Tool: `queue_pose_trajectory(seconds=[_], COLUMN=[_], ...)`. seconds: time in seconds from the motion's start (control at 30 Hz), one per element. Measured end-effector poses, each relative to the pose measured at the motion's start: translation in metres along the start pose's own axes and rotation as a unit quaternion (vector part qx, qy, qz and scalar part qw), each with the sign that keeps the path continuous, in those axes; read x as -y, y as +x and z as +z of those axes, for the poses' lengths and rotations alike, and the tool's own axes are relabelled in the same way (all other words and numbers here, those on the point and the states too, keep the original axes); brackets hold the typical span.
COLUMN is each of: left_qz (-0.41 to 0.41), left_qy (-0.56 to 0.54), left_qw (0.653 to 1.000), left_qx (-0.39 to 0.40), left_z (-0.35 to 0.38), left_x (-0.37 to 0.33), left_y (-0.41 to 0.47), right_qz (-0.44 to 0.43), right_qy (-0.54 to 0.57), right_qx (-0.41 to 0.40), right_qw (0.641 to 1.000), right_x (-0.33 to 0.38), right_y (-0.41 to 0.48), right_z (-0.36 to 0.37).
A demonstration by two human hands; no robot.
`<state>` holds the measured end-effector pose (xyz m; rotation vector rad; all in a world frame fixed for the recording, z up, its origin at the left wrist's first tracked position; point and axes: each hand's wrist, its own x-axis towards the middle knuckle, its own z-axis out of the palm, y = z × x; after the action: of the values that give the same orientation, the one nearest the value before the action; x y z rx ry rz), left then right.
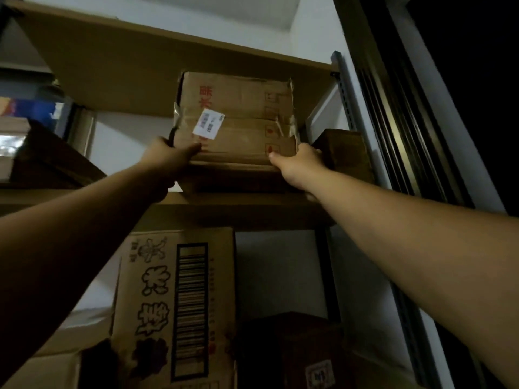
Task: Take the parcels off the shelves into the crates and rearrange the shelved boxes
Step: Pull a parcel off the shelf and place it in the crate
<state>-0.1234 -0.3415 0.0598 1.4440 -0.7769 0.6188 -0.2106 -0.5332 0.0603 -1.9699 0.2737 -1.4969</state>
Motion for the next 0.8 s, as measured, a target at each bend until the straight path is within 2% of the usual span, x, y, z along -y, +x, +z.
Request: queue_pose_trajectory(seconds=[0.1,0.2,0.47,0.67,0.8], left_qz=[-0.009,-0.003,0.030,0.007,-0.034], left_qy=[-0.053,-0.054,-0.006,-0.004,-0.009], left_qw=[0.998,0.996,0.998,0.997,0.999], left_qx=[-0.044,-0.069,-0.056,-0.073,-0.038], left_z=[-0.021,-0.034,-0.047,-0.046,-0.052], left_x=[-0.007,-0.016,-0.056,-0.067,-0.075], left_y=[-0.006,-0.024,-0.084,-0.133,-0.160], right_qz=[-0.013,-0.015,-0.043,-0.047,-0.048], right_qy=[0.044,0.080,0.096,0.126,0.148], right_qx=[0.014,0.048,0.073,0.130,0.134], right_qw=[0.999,0.996,0.992,0.982,0.979], right_x=[0.009,0.017,0.031,0.024,0.031], right_y=[-0.004,-0.017,-0.061,-0.092,-0.109], right_z=[0.007,0.005,-0.043,-0.081,-0.098])
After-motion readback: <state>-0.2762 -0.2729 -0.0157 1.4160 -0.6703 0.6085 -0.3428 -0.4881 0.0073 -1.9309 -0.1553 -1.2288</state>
